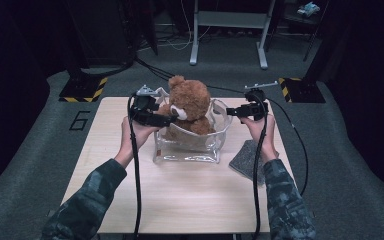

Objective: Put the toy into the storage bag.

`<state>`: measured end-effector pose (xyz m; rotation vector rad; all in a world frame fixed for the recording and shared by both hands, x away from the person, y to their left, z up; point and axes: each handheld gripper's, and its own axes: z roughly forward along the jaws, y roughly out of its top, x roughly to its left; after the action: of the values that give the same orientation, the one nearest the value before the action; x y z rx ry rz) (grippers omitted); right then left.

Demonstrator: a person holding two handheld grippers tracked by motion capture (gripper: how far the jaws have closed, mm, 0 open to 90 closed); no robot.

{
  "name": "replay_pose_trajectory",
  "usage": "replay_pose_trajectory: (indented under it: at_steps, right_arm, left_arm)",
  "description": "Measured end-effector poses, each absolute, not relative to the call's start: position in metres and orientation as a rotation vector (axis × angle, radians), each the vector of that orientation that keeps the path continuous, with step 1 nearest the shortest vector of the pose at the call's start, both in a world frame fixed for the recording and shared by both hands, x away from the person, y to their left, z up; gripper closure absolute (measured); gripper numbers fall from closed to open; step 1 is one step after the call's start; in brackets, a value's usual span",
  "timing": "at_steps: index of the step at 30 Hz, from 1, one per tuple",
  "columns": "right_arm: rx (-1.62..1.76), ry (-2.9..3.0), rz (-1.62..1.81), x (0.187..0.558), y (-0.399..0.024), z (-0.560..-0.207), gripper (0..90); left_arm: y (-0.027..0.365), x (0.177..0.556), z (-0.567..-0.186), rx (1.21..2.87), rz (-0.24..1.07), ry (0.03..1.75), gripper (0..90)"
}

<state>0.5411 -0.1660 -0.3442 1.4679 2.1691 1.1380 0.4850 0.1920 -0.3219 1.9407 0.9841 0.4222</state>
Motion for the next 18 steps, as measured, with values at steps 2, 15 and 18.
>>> replay_pose_trajectory:
  at_steps: [2, 15, 18]
  right_arm:
    - [1.459, 2.177, 1.139, 0.537, -0.168, -0.344, 24.9]
    - [1.44, 2.149, 1.141, 0.489, -0.198, -0.357, 13.8]
    - [1.425, 2.149, 1.136, 0.476, -0.201, -0.364, 11.8]
  left_arm:
    - [0.196, 0.483, -0.323, 1.931, 0.428, 0.985, 14.6]
    - [0.244, 0.465, -0.331, 1.895, 0.494, 1.041, 13.2]
    - [0.256, 0.462, -0.338, 1.89, 0.504, 1.07, 12.9]
